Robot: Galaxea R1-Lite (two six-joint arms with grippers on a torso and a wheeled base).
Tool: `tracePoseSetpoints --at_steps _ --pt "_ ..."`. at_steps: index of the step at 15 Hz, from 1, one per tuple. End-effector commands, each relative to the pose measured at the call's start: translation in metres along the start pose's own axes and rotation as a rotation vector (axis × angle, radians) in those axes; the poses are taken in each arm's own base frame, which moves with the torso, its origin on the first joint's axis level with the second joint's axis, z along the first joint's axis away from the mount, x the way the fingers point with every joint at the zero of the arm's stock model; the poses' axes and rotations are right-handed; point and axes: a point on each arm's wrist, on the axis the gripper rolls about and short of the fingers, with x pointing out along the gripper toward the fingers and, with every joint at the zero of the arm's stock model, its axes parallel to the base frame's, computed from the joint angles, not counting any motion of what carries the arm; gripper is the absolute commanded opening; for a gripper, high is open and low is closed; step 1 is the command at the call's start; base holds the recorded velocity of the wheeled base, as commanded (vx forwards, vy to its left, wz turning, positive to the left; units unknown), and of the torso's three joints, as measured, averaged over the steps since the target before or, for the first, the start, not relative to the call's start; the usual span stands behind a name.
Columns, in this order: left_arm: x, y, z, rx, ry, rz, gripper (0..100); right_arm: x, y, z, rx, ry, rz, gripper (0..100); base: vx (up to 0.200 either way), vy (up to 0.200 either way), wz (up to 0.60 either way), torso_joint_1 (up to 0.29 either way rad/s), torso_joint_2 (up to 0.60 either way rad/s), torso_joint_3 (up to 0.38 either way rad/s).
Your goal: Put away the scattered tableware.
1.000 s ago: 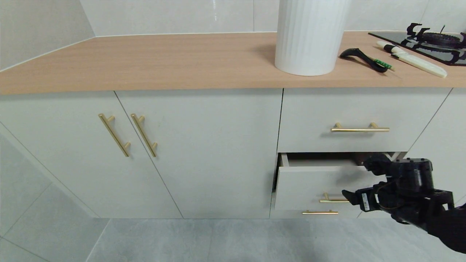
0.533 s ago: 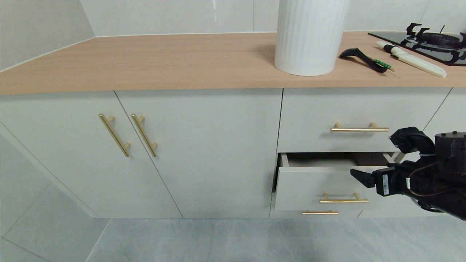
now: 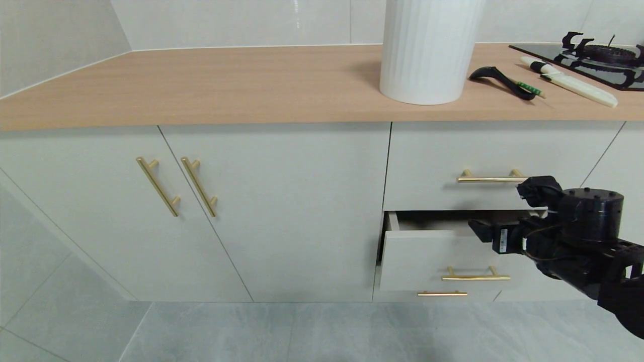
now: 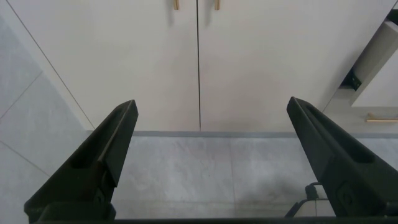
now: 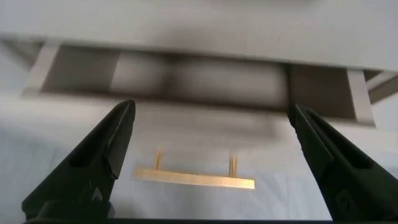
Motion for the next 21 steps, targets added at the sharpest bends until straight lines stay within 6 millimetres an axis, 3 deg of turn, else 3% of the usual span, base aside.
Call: tracePoseSetpoints --at_steps 1,12,21 --pt "0.0 0.0 0.0 -0.001 0.001 0.001 100 0.019 0.003 -0.022 -0.01 0.054 -0.008 100 0.0 0.0 0.0 0.0 0.0 0.0" --pt "0.0 0.0 0.0 0.0 0.001 0.001 100 0.027 0.005 -0.029 0.012 0.042 -0.024 100 0.0 0.0 0.0 0.0 0.0 0.0" --pt "0.0 0.0 0.0 -0.001 0.001 0.001 100 0.003 0.0 -0.022 -0.023 0.172 -0.012 100 0.0 0.0 0.0 0.0 0.0 0.0"
